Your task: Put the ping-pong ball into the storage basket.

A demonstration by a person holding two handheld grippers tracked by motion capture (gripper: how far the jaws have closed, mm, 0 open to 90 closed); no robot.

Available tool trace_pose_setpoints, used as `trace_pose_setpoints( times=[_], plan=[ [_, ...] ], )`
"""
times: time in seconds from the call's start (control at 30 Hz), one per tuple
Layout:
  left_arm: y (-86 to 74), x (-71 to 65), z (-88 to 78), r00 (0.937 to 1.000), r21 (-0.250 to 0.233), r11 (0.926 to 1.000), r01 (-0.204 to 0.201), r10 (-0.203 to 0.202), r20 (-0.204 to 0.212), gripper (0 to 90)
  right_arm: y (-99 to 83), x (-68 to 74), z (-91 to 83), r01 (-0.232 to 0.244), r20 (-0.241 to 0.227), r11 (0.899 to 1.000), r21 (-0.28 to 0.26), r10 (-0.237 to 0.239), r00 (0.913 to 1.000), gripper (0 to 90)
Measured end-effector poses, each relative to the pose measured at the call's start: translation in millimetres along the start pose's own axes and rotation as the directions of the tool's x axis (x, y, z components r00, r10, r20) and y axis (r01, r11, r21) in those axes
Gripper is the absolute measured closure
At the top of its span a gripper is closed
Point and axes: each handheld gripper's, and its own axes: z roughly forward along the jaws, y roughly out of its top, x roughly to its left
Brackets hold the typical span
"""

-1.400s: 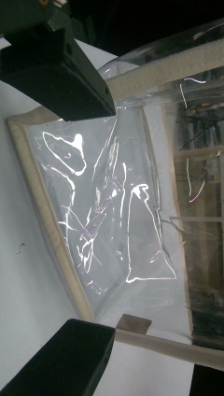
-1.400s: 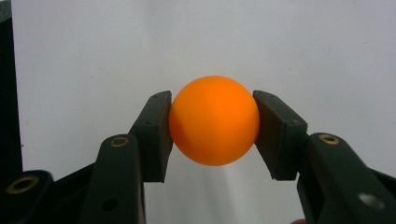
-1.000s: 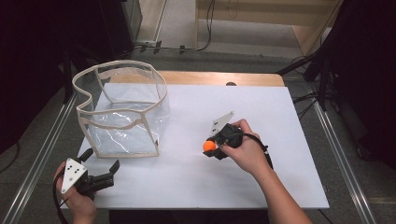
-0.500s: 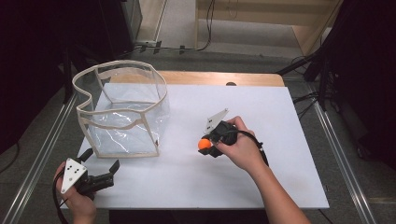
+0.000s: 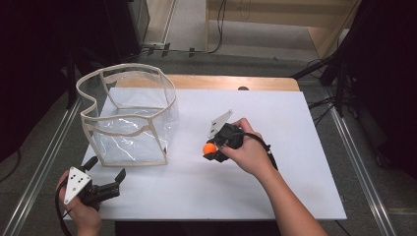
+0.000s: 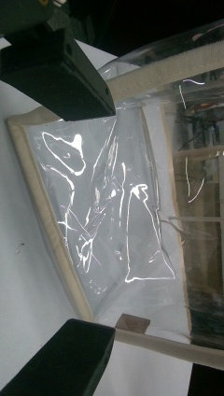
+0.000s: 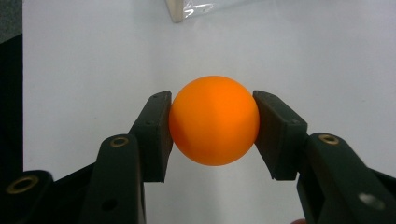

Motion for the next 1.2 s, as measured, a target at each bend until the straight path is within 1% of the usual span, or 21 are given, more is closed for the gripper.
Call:
trace_pose_setpoints(
  times=[0.03,0.1,0.13,0.17,0.2,0.23,0.27,0.3,0.33,0.37,0.47,0.5,0.57,0.6,0.7,0.73,0.97,1.1,1.13,1.17,1.2],
  plan=[
    [0.0,0.1,0.0,1.0,-0.001,1.0,0.002,-0.002,0.001,0.0,1.9,-1.1,0.1,0.011,-0.002,1.0,-0.001,-0.011,0.9999,48.2],
    [0.0,0.4,0.0,1.0,-0.001,1.0,0.001,-0.001,0.001,0.0,4.9,-0.9,0.2,0.001,-0.004,1.0,0.003,-0.001,1.0,48.2],
    [0.0,0.3,0.0,1.0,-0.002,1.0,0.002,-0.002,0.001,0.0,6.5,-2.1,1.1,0.014,-0.006,1.0,-0.005,-0.014,0.9999,48.2],
    [0.0,0.5,0.0,1.0,-0.002,1.0,0.002,-0.002,0.001,0.0,7.9,-1.7,0.6,0.005,-0.003,1.0,0.006,-0.005,1.0,48.2],
    [0.0,0.5,-0.1,1.0,-0.002,1.0,0.003,-0.003,0.001,0.0,9.2,-3.0,1.4,0.02,-0.003,1.0,-0.003,-0.02,0.9998,48.2],
    [0.0,0.5,-0.1,1.0,-0.002,1.0,0.003,-0.003,0.001,0.0,10.2,-2.7,1.7,0.012,-0.006,1.0,-0.002,-0.012,0.9999,48.2],
    [-0.1,0.5,-0.2,1.0,-0.003,1.0,0.003,-0.003,0.002,0.0,11.3,-3.4,2.1,0.019,-0.009,1.0,-0.002,-0.019,0.9998,48.2],
    [-0.1,0.5,-0.2,1.0,-0.003,1.0,0.003,-0.003,0.002,0.0,12.3,-2.6,1.8,0.005,-0.009,1.0,0.005,-0.005,0.9999,48.2],
    [-0.1,0.5,-0.2,1.0,-0.003,1.0,0.003,-0.003,0.002,0.0,12.3,-2.6,1.8,0.005,-0.009,1.0,0.005,-0.005,0.9999,48.2],
    [0.0,0.5,-0.2,1.0,-0.003,1.0,0.003,-0.003,0.002,0.0,14.3,-4.5,3.2,0.029,-0.01,1.0,-0.008,-0.029,0.9995,48.2],
    [-0.1,0.6,-0.3,1.0,-0.002,1.0,0.003,-0.003,0.002,0.0,16.8,-3.9,2.9,0.011,-0.013,1.0,0.001,-0.011,0.9998,48.2],
    [-0.1,0.6,-0.3,1.0,-0.003,1.0,0.003,-0.003,0.002,0.0,18.0,-5.3,3.2,0.029,-0.014,1.0,-0.007,-0.029,0.9995,48.2],
    [-0.1,0.6,-0.3,1.0,-0.002,1.0,0.003,-0.003,0.002,0.0,20.0,-4.8,2.5,0.013,-0.016,1.0,0.002,-0.013,0.9998,48.2],
    [-0.1,0.6,-0.3,1.0,-0.003,1.0,0.003,-0.003,0.002,0.0,21.2,-5.7,2.7,0.025,-0.018,1.0,-0.002,-0.025,0.9995,48.2],
    [-0.1,0.6,-0.2,1.0,-0.003,1.0,0.004,-0.004,0.002,0.0,23.0,-6.0,1.4,0.021,-0.013,1.0,0.007,-0.021,0.9997,48.2],
    [0.0,0.6,-0.2,1.0,-0.002,1.0,0.003,-0.003,0.003,0.0,25.0,-7.6,1.5,0.029,-0.015,1.0,-0.005,-0.03,0.9995,48.2],
    [-0.1,0.6,-0.2,1.0,-0.003,1.0,0.005,-0.005,0.002,0.0,32.5,-8.9,1.6,0.031,-0.022,0.999,-0.008,-0.032,0.9993,48.2],
    [-0.1,0.7,-0.2,1.0,-0.003,1.0,0.003,-0.003,0.003,0.0,37.8,-9.3,2.6,0.043,-0.024,0.999,-0.006,-0.043,0.9988,48.2],
    [-0.1,0.6,-0.2,1.0,-0.003,1.0,0.005,-0.005,0.002,0.0,39.1,-9.8,3.1,0.053,-0.027,0.999,-0.012,-0.053,0.9982,48.2],
    [-0.1,0.6,-0.2,1.0,-0.003,1.0,0.004,-0.004,0.002,0.0,40.2,-8.8,3.0,0.04,-0.027,0.999,-0.009,-0.04,0.9988,48.2],
    [-0.1,0.6,-0.2,1.0,-0.004,1.0,0.005,-0.005,0.002,0.0,40.2,-8.8,3.0,0.04,-0.027,0.999,-0.009,-0.04,0.9988,48.2]
  ],
)
